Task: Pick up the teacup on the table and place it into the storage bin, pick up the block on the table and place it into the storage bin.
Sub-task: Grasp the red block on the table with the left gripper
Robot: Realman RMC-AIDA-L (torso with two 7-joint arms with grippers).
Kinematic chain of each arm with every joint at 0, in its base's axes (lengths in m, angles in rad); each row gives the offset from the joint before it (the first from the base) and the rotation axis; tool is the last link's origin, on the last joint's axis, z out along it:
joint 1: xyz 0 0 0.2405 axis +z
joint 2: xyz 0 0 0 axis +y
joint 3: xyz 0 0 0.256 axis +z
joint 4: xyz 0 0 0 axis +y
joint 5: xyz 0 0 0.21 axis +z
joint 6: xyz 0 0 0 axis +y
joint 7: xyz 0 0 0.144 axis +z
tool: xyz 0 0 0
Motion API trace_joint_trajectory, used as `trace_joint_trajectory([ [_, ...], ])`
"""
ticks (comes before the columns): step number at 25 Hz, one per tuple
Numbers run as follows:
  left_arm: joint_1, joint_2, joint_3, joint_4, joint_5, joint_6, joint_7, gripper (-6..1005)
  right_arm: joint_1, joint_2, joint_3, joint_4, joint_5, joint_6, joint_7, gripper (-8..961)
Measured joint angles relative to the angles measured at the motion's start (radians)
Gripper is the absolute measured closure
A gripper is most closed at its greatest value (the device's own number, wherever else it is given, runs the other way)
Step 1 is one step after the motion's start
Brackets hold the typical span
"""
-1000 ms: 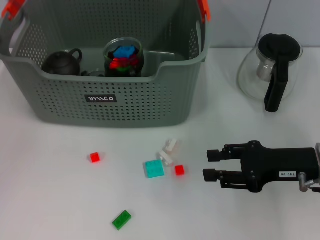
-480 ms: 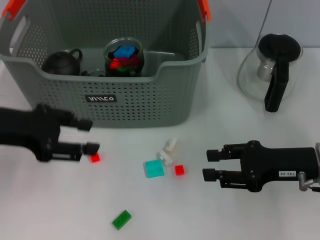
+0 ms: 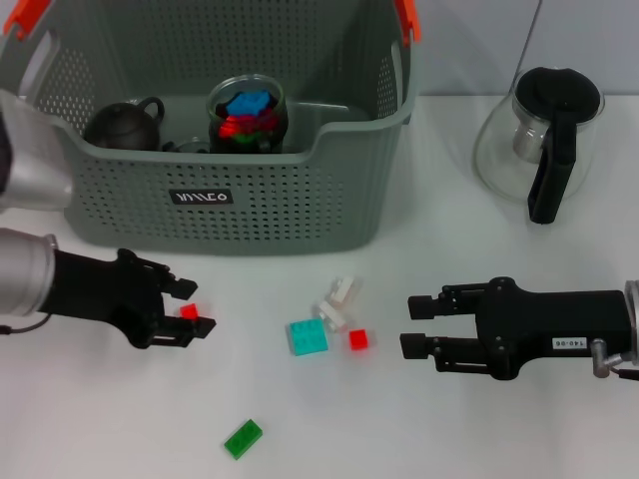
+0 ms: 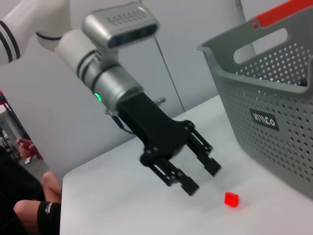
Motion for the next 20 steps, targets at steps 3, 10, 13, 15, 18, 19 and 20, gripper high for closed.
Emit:
trace_joint_trajectory([
  [3,-0.004,0.002,0.032,-0.038,0.002,-0.071,-0.006,454,-0.001,0.0,0.0,0.0,0.0,0.0,0.001,375],
  [10,0.002,0.0,0.093,-0.096,0.017,-0.231,0.001,472,-0.004,0.001,0.0,0.001,0.0,0.008,0.001,375],
  [13,0.001,0.001,0.11,-0.121,0.028,-0.274,0.003,480,-0.005,0.002,-0.001,0.004,0.0,0.009,0.001,375],
  [15,-0.002,0.001,0.112,-0.133,0.04,-0.29,0.003,486,-0.005,0.002,-0.002,0.005,0.0,0.009,0.001,375],
  [18,-0.003,0.0,0.117,-0.139,0.052,-0.303,0.0,493,-0.005,0.001,-0.002,0.006,0.0,0.009,0.001,375],
  [19,-0.003,0.0,0.119,-0.14,0.054,-0.306,-0.001,496,-0.005,0.001,-0.002,0.007,0.0,0.009,0.001,375],
  [20,-0.003,0.0,0.122,-0.142,0.056,-0.31,-0.003,499,-0.005,0.001,-0.002,0.009,0.0,0.009,0.001,375],
])
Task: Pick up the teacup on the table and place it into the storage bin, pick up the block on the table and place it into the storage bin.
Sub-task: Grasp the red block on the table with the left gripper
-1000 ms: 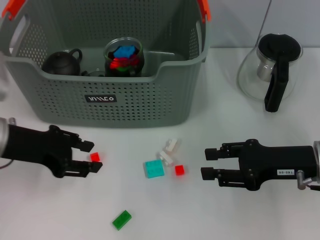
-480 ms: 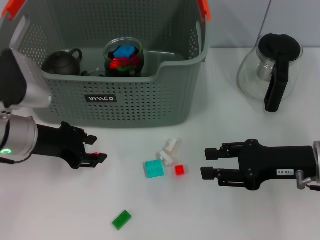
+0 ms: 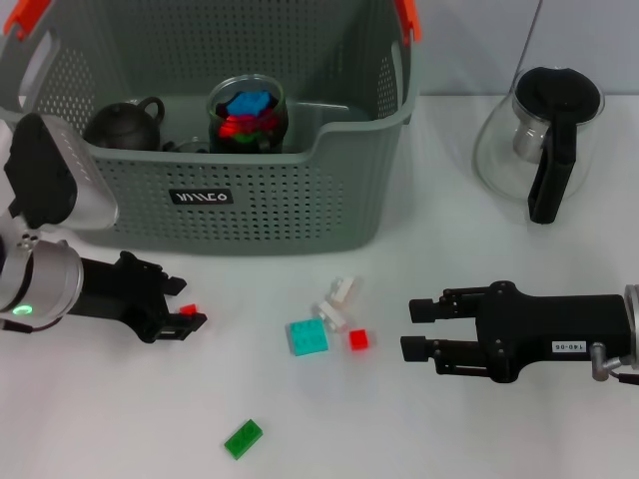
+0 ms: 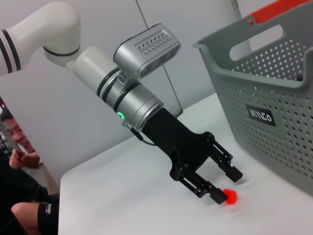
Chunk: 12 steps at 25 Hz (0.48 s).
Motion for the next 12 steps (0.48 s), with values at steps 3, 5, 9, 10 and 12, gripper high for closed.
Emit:
trace_joint_trajectory([
  [3,0.0,0.0,0.002,-0.001,0.001,-0.003,-0.001,507,0.0,-0.001,0.0,0.002,0.0,0.0,0.0,375],
  [5,0.0,-0.001,0.002,-0.001,0.001,-0.003,-0.001,512,0.001,-0.001,0.0,0.002,0.0,0.0,0.0,375],
  [9,0.0,-0.002,0.006,-0.001,0.001,-0.005,-0.001,522,0.001,-0.002,0.0,0.002,0.0,-0.001,0.0,375],
  [10,0.001,-0.002,0.012,-0.002,0.002,-0.006,-0.001,525,0.001,-0.003,0.0,0.002,0.0,-0.001,0.0,375],
  [12,0.003,-0.001,0.022,-0.002,0.002,-0.007,-0.001,607,0.002,-0.003,0.0,0.002,0.0,-0.002,0.0,375],
])
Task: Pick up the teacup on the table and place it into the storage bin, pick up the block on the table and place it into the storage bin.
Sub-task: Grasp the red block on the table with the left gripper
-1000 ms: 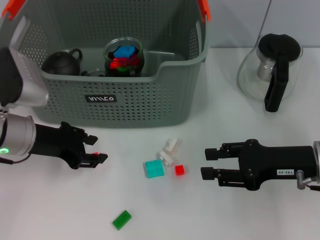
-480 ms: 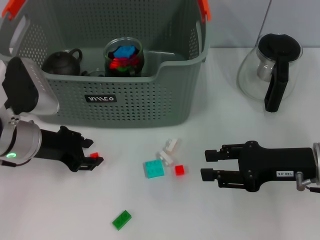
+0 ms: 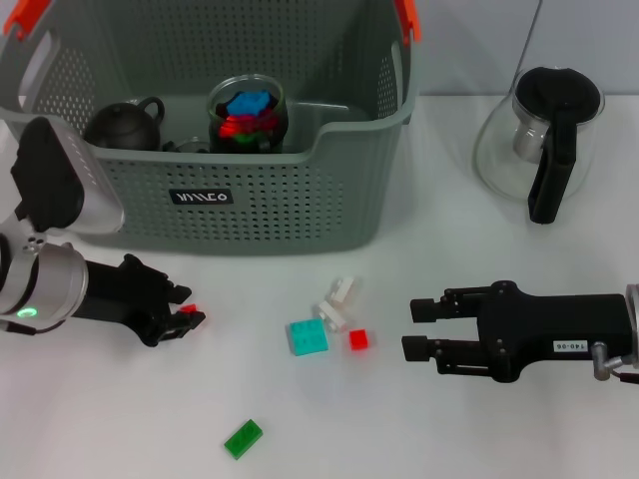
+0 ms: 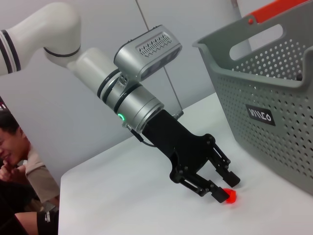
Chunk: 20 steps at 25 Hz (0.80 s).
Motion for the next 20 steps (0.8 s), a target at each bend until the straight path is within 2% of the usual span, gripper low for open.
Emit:
trace_joint_trajectory([
  [5,0.001,-0.001,0.004,0.0,0.0,-0.008,0.0,664,0.001,0.0,0.0,0.0,0.0,0.0,0.0,375],
  [20,-0.001,-0.005,0.006,-0.015,0.023,-0.018,-0.001,727,-0.001,0.0,0.002,-0.001,0.0,0.0,0.002,375],
])
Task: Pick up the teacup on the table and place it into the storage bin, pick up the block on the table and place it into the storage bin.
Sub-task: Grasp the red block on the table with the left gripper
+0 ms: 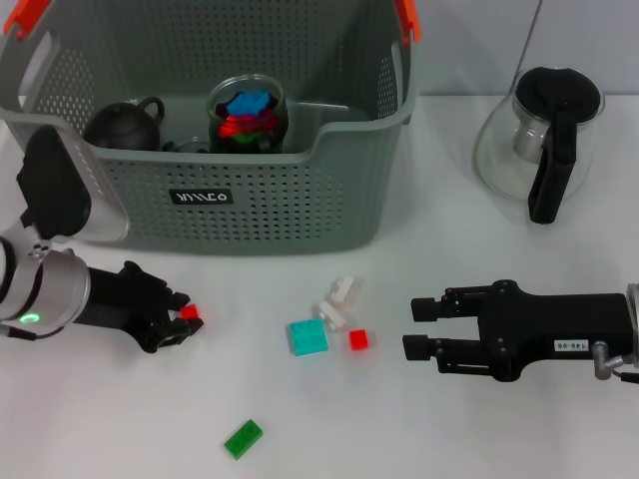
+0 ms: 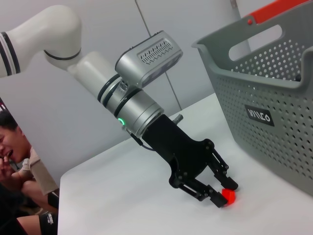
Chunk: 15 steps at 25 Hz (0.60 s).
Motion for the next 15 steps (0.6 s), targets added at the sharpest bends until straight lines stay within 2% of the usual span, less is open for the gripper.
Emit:
trace_joint_trajectory([
  [15,0.004,0.002,0.031,0.01,0.002,-0.005,-0.032,790,0.0,0.0,0.0,0.0,0.0,-0.003,0.001,376],
])
